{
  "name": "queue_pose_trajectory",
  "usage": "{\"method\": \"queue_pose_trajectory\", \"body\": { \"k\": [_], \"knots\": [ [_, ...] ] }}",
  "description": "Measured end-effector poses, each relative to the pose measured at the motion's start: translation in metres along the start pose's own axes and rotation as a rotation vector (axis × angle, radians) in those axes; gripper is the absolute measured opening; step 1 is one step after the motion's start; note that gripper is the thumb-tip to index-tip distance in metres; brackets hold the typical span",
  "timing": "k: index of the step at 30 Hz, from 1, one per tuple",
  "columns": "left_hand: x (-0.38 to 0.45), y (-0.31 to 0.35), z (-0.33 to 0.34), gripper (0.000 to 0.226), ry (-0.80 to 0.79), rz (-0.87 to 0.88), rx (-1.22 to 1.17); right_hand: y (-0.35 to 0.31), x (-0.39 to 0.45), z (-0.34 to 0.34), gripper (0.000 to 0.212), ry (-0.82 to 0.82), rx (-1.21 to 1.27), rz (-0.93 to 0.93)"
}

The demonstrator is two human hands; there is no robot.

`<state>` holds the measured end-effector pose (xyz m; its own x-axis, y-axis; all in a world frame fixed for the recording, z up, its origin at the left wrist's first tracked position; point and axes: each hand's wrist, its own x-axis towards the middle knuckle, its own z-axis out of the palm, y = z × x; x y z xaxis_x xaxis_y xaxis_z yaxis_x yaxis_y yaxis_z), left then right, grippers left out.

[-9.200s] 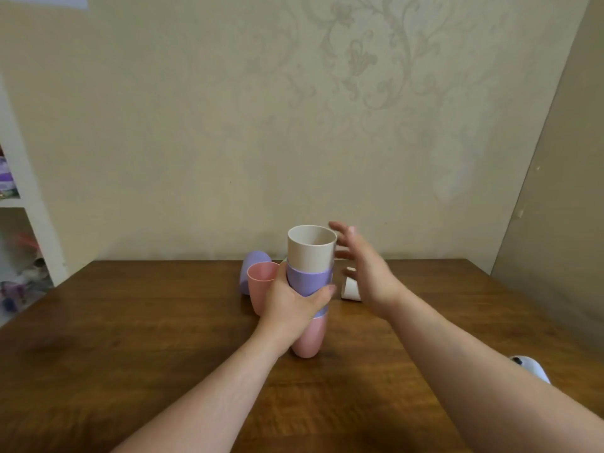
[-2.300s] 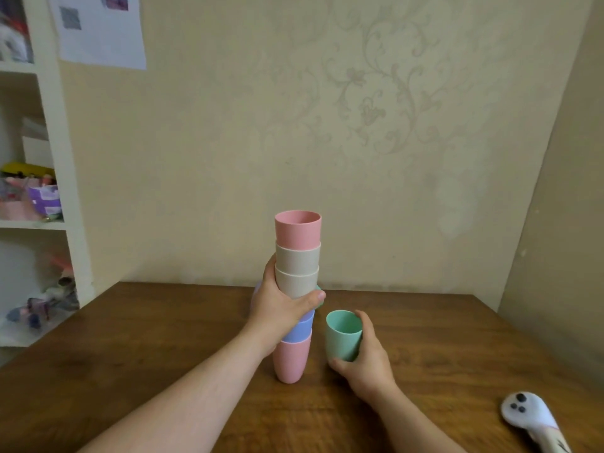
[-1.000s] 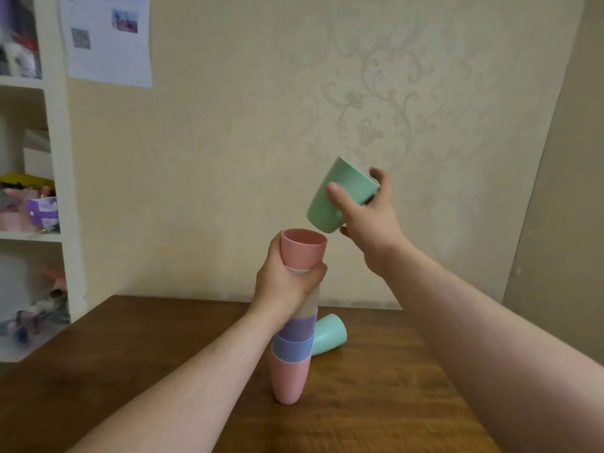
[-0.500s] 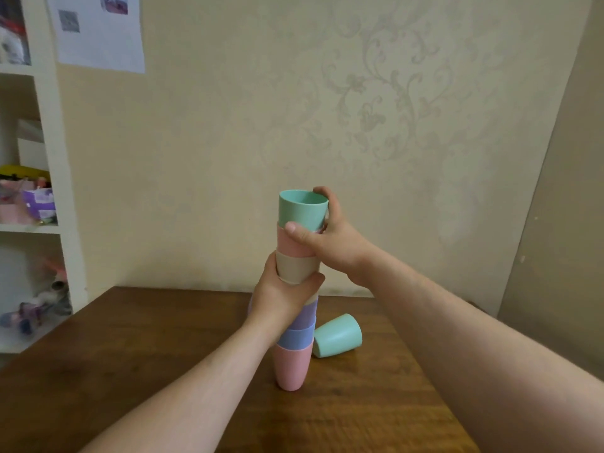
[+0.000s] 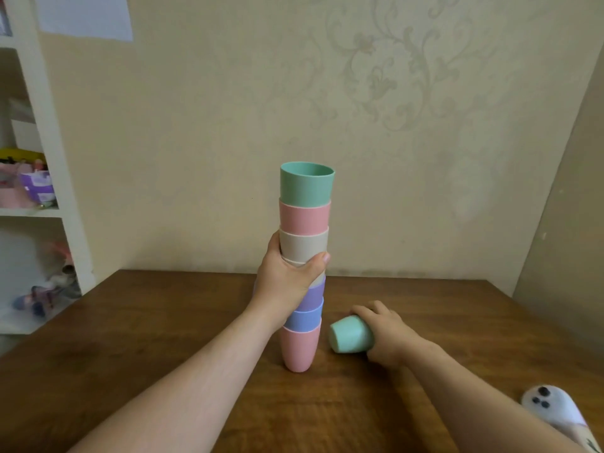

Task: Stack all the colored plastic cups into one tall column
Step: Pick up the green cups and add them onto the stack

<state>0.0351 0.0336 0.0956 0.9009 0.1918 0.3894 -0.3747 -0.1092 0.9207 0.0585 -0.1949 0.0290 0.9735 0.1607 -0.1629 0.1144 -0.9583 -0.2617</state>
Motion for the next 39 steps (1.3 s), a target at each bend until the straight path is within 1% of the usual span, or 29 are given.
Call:
{"method": "queue_pose_trajectory", "body": {
  "k": [4, 5, 8, 10, 11, 13, 14, 16, 18, 21, 23, 26, 29, 30, 33, 36, 39],
  "knots": [
    [0.000, -0.001, 0.002, 0.065, 0.010, -0.001, 0.011, 0.002, -0.006, -0.002, 0.104, 0.056, 0.095, 0.019],
    [0.000, -0.001, 0.003, 0.065, 0.014, 0.000, 0.013, 0.003, -0.007, -0.006, 0.102, 0.080, 0.136, 0.042],
    [-0.001, 0.000, 0.007, 0.069, 0.030, 0.003, -0.014, 0.014, -0.009, -0.018, 0.085, 0.202, 0.228, 0.068],
    [-0.003, 0.002, 0.010, 0.065, 0.039, 0.002, -0.034, 0.020, -0.011, -0.027, 0.079, 0.281, 0.336, 0.068],
    [-0.004, 0.002, 0.011, 0.061, 0.041, -0.001, -0.042, 0.022, -0.013, -0.031, 0.080, 0.309, 0.397, 0.064],
    [-0.006, 0.003, 0.014, 0.059, 0.041, -0.007, -0.064, 0.023, -0.016, -0.034, 0.084, 0.343, 0.463, 0.052],
    [-0.006, 0.004, 0.015, 0.060, 0.042, -0.013, -0.073, 0.022, -0.017, -0.035, 0.089, 0.343, 0.454, 0.055],
    [-0.008, 0.006, 0.016, 0.063, 0.040, -0.023, -0.082, 0.019, -0.020, -0.031, 0.105, 0.324, 0.381, 0.062],
    [-0.010, 0.007, 0.016, 0.064, 0.034, -0.029, -0.092, 0.016, -0.023, -0.023, 0.119, 0.318, 0.366, 0.074],
    [-0.011, 0.010, 0.014, 0.067, 0.019, -0.046, -0.093, 0.013, -0.025, -0.006, 0.124, 0.373, 0.495, 0.131],
    [-0.010, 0.013, 0.011, 0.073, 0.009, -0.045, -0.074, 0.011, -0.028, 0.005, 0.120, 0.430, 0.630, 0.184],
    [-0.004, 0.026, 0.006, 0.098, 0.016, -0.012, -0.053, 0.007, -0.031, 0.021, 0.107, 0.510, 0.780, 0.233],
    [0.006, 0.052, 0.004, 0.110, 0.013, 0.053, -0.018, 0.004, -0.030, 0.034, 0.101, 0.537, 0.887, 0.244],
    [0.010, 0.061, 0.004, 0.109, 0.014, 0.069, -0.016, 0.003, -0.029, 0.038, 0.098, 0.545, 0.918, 0.235],
    [0.021, 0.076, 0.010, 0.095, 0.042, 0.089, -0.059, 0.002, -0.029, 0.045, 0.096, 0.551, 0.968, 0.216],
    [0.022, 0.077, 0.014, 0.078, 0.064, 0.077, -0.063, 0.002, -0.030, 0.046, 0.095, 0.531, 0.985, 0.207],
    [0.019, 0.073, 0.015, 0.063, 0.087, 0.118, -0.035, 0.002, -0.029, 0.045, 0.096, 0.507, 0.979, 0.218]
  ]
}}
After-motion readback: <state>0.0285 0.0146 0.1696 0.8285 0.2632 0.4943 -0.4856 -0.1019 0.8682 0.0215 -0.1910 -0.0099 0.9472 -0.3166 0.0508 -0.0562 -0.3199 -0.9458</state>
